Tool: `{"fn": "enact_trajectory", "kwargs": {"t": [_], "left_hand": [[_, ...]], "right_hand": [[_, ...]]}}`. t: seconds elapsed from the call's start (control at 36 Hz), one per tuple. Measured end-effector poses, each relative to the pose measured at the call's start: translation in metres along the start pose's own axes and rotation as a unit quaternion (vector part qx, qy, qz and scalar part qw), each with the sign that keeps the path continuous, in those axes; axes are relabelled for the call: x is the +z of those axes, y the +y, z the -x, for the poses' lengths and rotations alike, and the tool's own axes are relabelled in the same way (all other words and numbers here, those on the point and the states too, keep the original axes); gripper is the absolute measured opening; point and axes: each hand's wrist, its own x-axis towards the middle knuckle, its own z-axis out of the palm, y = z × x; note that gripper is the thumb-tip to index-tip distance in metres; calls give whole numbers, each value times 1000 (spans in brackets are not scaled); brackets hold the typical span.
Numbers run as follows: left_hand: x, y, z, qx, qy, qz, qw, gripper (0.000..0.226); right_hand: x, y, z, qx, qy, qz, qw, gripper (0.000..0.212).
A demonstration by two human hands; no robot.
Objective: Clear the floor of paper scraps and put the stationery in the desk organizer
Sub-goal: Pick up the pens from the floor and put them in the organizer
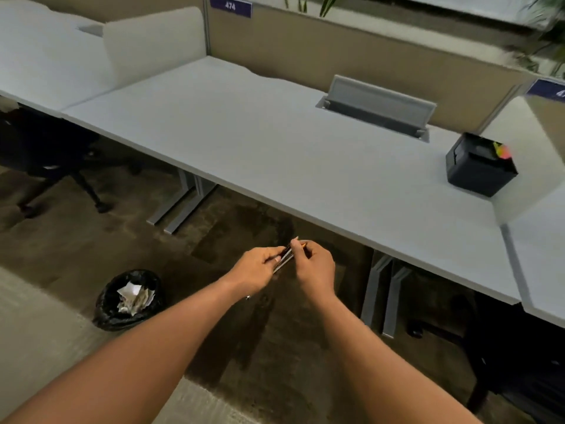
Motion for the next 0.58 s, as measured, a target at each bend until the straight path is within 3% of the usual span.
{"fn": "enact_trajectory", "kwargs": {"t": [0.19, 0.42, 0.58], "left_hand": [[9, 49, -19, 24, 11, 43, 999, 28], [-7, 86, -68, 99, -6, -140, 985, 32], [-21, 116, -128, 126, -57, -197, 971, 31]], "right_hand": [[-35, -27, -34, 30, -34, -88, 995, 23], [-60, -55, -84, 63, -53, -144, 986, 28], [-81, -72, -129, 62, -38, -151, 986, 21]]}}
